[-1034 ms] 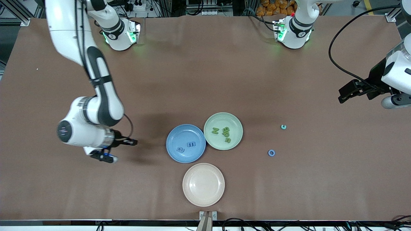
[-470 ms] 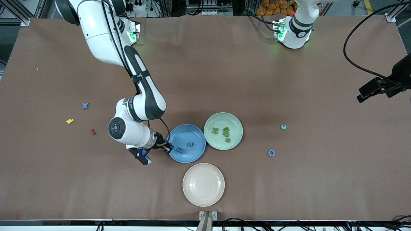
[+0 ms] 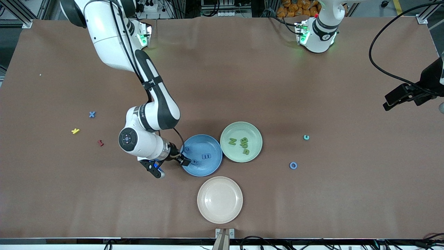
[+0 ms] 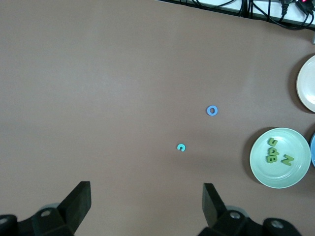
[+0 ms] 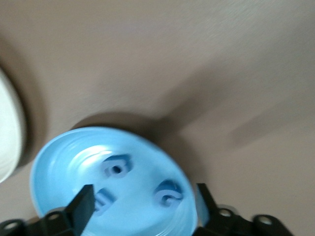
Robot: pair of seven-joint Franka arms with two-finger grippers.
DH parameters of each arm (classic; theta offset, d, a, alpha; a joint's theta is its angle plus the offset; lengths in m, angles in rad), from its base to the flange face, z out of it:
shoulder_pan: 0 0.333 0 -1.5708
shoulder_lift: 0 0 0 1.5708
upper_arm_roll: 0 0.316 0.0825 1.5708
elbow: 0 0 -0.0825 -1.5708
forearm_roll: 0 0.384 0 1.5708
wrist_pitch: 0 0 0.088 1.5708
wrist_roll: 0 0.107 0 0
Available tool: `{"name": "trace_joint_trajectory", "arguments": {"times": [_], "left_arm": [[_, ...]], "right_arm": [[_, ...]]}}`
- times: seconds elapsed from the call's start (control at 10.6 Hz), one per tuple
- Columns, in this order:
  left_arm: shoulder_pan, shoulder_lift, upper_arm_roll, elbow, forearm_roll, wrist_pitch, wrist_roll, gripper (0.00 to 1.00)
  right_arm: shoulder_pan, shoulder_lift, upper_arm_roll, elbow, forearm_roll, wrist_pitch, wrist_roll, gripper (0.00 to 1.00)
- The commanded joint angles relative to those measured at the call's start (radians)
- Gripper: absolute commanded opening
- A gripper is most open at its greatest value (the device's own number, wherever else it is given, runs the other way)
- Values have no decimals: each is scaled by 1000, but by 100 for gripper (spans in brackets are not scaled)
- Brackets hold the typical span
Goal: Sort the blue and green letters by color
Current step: 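Withdraw the left gripper while the right gripper places G on the blue plate, then reach and grasp the blue X with the right gripper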
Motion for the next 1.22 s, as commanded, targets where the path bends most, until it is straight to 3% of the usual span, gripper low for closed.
{"name": "trace_joint_trajectory", "arguments": {"times": [0.0,0.19,0.56,0.75,1.13], "left_arm": [[5,-7,-4,-8,-47,-1,8,100],[7,-12,-4,-16,-45,-7,17,100],[0,-9,-11,-16,-36,-8,0,100],[0,-4,-11,-21,-35,-7,-5,100],[2,-9,-11,-24,-36,-11,-9,100]], "right_arm": [[-35,-58,-37,-122,-166,-41,-201,100],[-53,-150,-107,-278,-168,-27,-465,100],[-75,-319,-139,-657,-174,227,-756,100],[-90,-371,-165,-794,-174,322,-906,100],[-306,-412,-168,-856,-174,220,-1345,100]]}}
